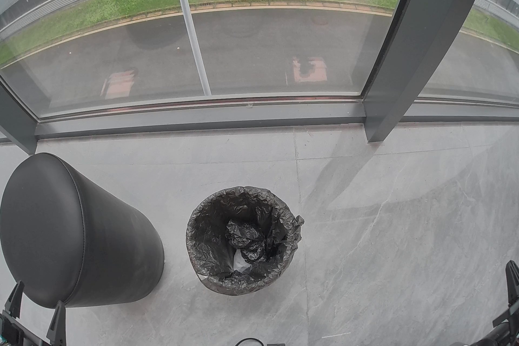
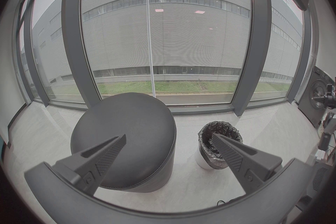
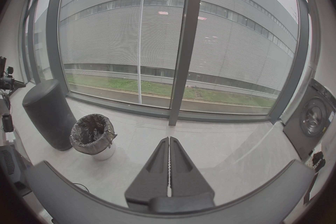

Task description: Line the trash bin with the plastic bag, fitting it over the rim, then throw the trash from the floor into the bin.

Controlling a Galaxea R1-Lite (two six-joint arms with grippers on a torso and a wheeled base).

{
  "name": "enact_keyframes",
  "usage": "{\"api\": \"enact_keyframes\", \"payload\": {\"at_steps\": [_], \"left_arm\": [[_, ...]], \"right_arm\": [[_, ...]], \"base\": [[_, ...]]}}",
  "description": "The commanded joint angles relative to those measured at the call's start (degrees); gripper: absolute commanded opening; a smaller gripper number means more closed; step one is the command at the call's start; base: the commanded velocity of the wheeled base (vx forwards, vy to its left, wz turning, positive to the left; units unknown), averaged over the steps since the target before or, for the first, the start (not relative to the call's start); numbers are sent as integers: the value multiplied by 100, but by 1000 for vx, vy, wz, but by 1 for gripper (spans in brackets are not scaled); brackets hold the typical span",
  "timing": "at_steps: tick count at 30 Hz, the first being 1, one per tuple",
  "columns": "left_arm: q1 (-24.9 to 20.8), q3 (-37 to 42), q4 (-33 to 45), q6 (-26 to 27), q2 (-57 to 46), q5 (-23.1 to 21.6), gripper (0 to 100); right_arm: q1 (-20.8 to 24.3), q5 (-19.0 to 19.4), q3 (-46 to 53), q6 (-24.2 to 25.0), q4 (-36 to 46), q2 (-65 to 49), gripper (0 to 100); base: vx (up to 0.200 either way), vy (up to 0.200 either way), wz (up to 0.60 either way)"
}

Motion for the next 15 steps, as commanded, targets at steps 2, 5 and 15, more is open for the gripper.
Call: {"api": "enact_keyframes", "payload": {"at_steps": [2, 5, 15], "left_arm": [[0, 99, -4, -1, -88, 0, 100], [0, 99, -4, -1, -88, 9, 100], [0, 99, -4, -1, -88, 0, 100]], "right_arm": [[2, -22, 92, 321, -12, -82, 0], [2, 31, 101, 559, 49, -82, 0], [-6, 224, 92, 559, 287, -82, 0]], "base": [[0, 0, 0], [0, 0, 0], [0, 0, 0]]}}
